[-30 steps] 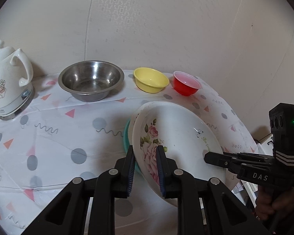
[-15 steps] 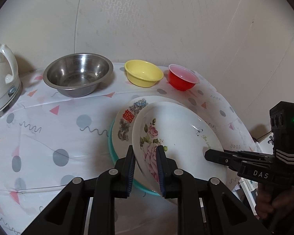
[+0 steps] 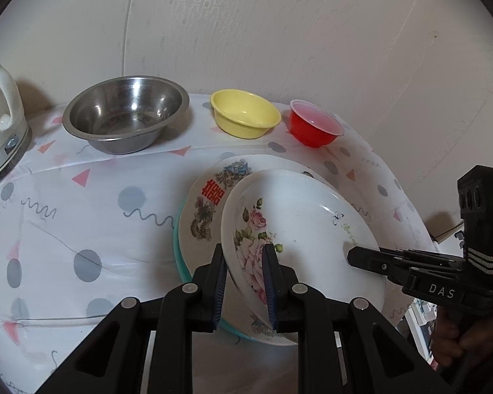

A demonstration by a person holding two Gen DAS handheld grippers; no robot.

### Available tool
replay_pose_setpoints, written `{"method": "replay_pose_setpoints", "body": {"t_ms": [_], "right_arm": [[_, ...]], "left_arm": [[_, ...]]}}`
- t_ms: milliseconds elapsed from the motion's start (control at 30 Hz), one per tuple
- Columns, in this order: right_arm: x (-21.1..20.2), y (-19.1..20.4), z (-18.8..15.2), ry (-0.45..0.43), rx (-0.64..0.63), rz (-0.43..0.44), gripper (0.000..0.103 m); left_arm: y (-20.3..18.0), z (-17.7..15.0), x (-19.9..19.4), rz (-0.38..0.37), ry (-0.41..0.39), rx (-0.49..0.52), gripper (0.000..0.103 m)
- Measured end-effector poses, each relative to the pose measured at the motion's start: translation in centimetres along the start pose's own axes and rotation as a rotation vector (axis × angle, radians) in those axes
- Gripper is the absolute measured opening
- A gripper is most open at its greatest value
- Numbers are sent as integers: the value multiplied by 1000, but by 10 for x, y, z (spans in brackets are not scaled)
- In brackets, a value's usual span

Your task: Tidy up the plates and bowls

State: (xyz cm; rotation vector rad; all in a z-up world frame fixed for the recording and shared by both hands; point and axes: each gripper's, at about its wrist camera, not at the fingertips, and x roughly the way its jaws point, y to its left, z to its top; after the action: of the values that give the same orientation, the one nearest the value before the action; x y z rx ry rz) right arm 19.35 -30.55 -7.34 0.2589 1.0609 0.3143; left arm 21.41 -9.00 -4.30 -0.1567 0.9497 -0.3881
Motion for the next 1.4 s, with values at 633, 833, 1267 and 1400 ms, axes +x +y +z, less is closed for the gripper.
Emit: {"method": "replay_pose_setpoints", "body": {"t_ms": [633, 833, 1267, 1400], "right_arm": [[18, 0, 15, 53, -58, -49, 18], [19, 2, 17, 67, -73, -60, 20], [17, 10, 14, 49, -106, -133, 22], [17, 14, 14, 42, -125, -172, 22]], "left_arm": [[5, 3, 19, 50, 43, -19, 20], [4, 2, 17, 48, 49, -9, 20], [1, 0, 13, 45, 48, -5, 23], [0, -1, 12, 55, 48, 0, 23]]}}
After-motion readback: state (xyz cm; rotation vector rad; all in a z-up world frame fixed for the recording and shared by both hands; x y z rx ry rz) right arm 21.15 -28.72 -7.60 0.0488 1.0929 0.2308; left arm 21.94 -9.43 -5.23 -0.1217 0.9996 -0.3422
